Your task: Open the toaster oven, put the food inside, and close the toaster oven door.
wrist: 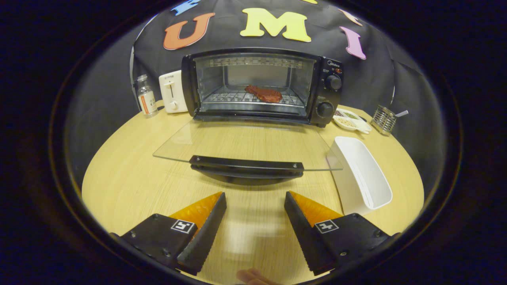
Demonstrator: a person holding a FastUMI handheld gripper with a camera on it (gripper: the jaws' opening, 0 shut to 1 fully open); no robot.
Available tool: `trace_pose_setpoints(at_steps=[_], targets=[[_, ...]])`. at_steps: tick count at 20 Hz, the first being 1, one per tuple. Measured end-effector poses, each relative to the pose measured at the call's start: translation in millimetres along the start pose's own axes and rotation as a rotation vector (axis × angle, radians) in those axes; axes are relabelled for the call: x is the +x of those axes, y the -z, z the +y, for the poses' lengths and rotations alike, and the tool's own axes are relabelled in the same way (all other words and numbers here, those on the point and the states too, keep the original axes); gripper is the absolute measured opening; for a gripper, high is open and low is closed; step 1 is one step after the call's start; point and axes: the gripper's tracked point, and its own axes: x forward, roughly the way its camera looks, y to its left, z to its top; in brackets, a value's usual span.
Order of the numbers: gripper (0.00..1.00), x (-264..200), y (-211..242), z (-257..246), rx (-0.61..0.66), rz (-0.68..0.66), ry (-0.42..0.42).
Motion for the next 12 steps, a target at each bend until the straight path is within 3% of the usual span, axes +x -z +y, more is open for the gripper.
trace_pose_setpoints(at_steps=[12], targets=[[0.95,15.7,-17.6,3.0,0.01,-0.021,-0.008]])
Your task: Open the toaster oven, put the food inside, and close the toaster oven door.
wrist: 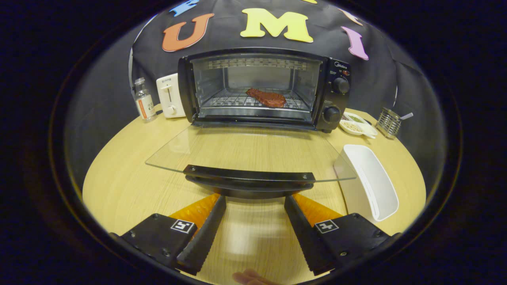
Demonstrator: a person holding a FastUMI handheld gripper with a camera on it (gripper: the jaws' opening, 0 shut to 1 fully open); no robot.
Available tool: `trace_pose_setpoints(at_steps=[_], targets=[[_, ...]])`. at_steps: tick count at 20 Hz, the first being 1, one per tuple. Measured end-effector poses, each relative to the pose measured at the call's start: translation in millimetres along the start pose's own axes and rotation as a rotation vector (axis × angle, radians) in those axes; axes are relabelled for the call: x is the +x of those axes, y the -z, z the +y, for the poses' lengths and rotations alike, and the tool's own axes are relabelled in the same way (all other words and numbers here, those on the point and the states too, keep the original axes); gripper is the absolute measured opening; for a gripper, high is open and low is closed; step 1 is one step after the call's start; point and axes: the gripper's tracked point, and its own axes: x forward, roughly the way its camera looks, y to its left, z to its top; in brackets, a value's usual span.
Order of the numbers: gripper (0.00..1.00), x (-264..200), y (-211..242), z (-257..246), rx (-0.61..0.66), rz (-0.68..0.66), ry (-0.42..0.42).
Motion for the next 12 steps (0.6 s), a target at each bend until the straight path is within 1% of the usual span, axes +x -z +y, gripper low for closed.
trace_pose_setpoints(at_steps=[7,9,12], targets=[[0.95,-1.7,-22.3,1.7,-0.024,-0.043,0.015],[0.95,-1.4,-32.3,2.9,-0.051,-0.058,0.019],[0.95,-1.2,-48.3,7.2,-0.051,-0.077,0.006]])
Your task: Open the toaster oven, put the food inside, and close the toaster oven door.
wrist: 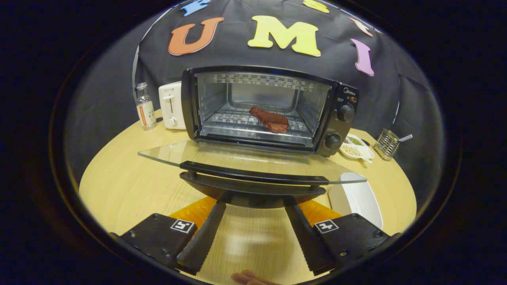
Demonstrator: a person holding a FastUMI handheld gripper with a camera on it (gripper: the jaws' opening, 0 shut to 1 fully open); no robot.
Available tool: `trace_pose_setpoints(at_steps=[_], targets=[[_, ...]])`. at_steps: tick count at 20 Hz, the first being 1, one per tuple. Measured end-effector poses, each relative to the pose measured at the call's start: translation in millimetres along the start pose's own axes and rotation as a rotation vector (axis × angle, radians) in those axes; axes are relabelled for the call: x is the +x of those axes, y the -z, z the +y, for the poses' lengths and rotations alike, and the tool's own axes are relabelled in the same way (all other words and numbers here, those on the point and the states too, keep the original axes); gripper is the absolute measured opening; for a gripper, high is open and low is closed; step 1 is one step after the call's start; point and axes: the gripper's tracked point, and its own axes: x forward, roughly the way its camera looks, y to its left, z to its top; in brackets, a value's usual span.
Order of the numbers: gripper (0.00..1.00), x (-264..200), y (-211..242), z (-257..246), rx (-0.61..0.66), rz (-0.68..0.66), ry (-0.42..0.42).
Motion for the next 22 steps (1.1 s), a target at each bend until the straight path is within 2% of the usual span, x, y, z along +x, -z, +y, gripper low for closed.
trace_pose_setpoints(at_steps=[6,11,15,18,22], targets=[[0.95,4.7,-43.6,-5.3,0.002,-0.064,0.028],[0.95,8.3,-84.4,-21.2,0.071,-0.11,0.059],[0.95,4.3,-133.1,-37.1,0.087,-0.179,0.098],[0.95,-20.3,-169.5,-46.8,0.097,-0.257,0.107],[0.95,-79.3,-200.0,-49.0,0.112,-0.361,0.075]])
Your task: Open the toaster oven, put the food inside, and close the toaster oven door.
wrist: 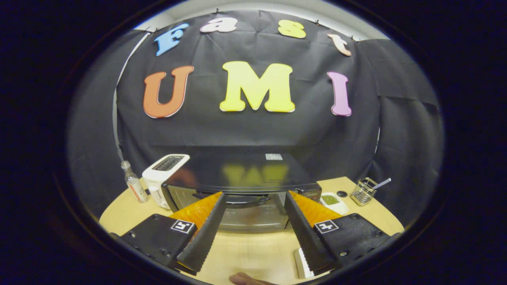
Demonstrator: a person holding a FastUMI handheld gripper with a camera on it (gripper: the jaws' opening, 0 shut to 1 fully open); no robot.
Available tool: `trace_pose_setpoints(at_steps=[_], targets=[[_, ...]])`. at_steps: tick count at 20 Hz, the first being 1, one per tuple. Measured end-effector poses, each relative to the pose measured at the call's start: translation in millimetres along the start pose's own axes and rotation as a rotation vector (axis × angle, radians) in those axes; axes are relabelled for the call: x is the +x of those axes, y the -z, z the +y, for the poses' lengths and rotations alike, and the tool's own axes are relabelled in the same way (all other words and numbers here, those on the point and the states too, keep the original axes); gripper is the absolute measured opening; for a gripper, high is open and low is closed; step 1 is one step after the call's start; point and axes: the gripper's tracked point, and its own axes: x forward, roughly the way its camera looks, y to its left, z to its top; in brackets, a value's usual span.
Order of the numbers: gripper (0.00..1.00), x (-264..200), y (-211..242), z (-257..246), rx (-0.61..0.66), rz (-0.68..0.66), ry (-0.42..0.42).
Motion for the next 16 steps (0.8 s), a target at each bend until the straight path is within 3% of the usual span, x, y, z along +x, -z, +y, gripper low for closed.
trace_pose_setpoints(at_steps=[10,16], targets=[[0.95,-182.2,-102.1,10.9,-0.041,-0.266,-0.051],[0.96,-278.2,-98.2,10.2,-0.015,-0.358,-0.085]])
